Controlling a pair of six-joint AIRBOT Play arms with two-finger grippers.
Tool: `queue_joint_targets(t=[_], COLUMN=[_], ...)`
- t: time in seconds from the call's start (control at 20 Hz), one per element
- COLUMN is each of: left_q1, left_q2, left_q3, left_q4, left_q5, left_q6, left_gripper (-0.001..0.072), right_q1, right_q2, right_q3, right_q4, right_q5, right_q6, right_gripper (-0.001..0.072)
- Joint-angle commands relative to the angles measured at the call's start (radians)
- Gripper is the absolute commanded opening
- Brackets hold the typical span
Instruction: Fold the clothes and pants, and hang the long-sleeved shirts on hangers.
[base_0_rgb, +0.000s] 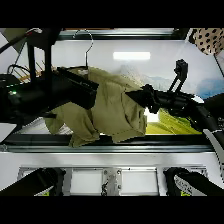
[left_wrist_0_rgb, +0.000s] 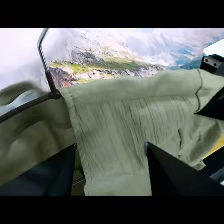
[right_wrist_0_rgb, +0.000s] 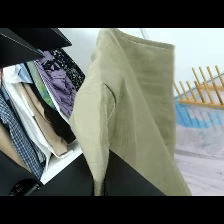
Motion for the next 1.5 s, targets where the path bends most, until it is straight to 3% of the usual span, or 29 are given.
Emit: queue_joint_targets(t=[0.0, 0.45, 0.5, 0.55, 0.6, 1.15, 1.45], left_q1=[0.014, 0.159, 0.179, 0.192, 0.2, 0.201, 0.201], left_q2=[0.05, 0.157, 0.163, 0.168, 0.168, 0.035, -0.026], left_q3=[0.001, 0.0, -0.001, -0.003, -0.003, -0.003, -0.002], left_q4=[0.001, 0.0, -0.001, -0.002, -0.001, 0.0, -0.001], left_q5=[0.008, -0.009, -0.014, -0.016, -0.023, -0.061, -0.06], left_q6=[-0.002, -0.005, -0.015, -0.014, -0.013, -0.013, -0.013], left_gripper=[0.0444, 0.0442, 0.0341, 0.0143, 0.0014, 0.0012, 0.0012], right_q1=[0.001, -0.007, -0.014, -0.026, -0.044, -0.515, -0.783], right_q2=[0.001, 0.002, 0.003, 0.005, 0.008, 0.15, 0.277], right_q3=[0.0, 0.019, 0.035, 0.054, 0.073, 0.164, 0.165], right_q4=[0.003, 0.035, 0.033, 0.032, 0.027, 0.025, 0.025], right_q5=[0.001, -0.021, -0.036, -0.051, -0.062, -0.174, -0.451], right_q6=[-0.001, -0.012, -0.012, -0.012, -0.012, -0.011, -0.011], right_gripper=[0.0, 0.0, 0.0, 0.0, 0.0, 0.0, 0.0])
